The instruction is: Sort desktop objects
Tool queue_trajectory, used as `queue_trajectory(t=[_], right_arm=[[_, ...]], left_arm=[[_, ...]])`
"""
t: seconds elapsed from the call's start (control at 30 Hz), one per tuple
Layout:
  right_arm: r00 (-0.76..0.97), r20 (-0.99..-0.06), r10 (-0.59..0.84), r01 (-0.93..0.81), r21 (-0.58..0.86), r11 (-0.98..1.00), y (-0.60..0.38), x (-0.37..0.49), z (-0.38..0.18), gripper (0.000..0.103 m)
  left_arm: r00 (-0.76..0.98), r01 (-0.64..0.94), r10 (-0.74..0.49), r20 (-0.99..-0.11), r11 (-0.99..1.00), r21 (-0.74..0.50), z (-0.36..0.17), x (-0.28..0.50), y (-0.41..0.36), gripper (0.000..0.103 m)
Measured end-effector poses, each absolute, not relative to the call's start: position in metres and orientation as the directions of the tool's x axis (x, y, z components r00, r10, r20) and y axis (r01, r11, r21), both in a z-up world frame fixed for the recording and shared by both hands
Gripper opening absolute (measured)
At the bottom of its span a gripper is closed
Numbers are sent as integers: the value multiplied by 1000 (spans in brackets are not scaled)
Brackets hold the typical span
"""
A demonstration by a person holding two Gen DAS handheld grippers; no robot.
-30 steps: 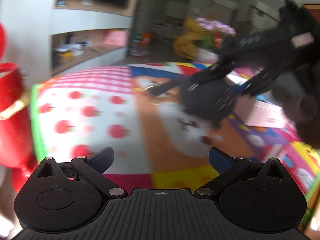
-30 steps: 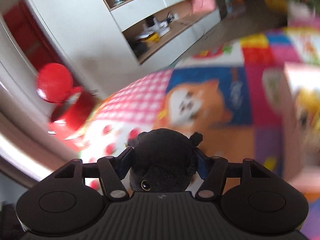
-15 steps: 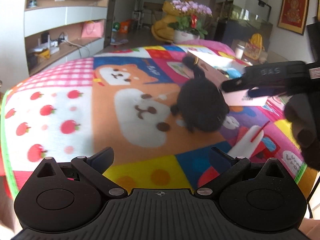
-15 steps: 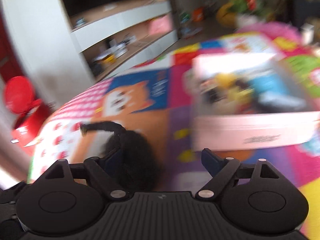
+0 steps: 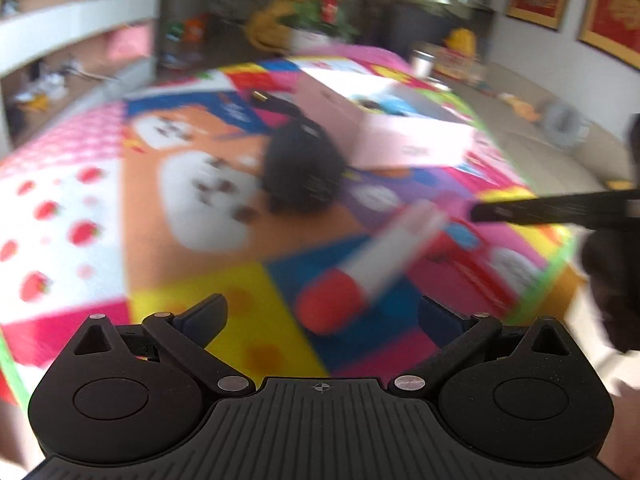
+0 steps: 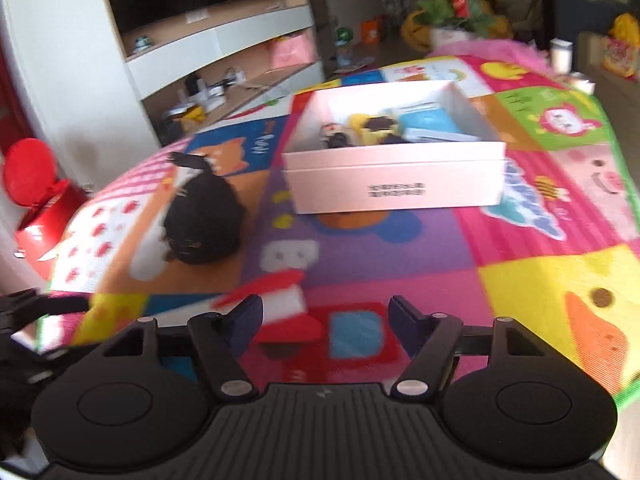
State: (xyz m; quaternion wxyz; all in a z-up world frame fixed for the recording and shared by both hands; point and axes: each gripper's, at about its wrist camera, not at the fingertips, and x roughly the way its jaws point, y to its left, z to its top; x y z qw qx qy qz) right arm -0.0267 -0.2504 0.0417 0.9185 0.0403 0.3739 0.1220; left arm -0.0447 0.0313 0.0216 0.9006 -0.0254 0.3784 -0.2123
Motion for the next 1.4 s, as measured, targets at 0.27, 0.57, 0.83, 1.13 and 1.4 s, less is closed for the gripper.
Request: queue_trajectory(t=[0.27, 0.57, 0.83, 1.13, 1.4], right_arm=[[749, -644, 157, -84, 142, 986, -267, -31, 36, 83], [801, -597, -28, 91, 75, 993, -309, -40, 45, 94], [752, -658, -39, 145, 107, 984, -316, -29, 27, 92], [707, -703, -74, 73, -32, 997, -269, 36, 10, 71], [744, -667, -23, -34, -72, 997, -222, 59, 14, 73]], left_arm=[[544, 382, -454, -706, 883, -274, 5, -28, -12, 103], [430, 527, -591, -682, 778, -342, 6, -1, -86, 103], [636, 380, -359, -683, 916, -127, 19, -4, -63, 103], [707, 190, -119, -697, 981, 25, 10, -2, -15, 103], [690, 176, -114, -715, 984, 13, -2, -8, -6, 103]])
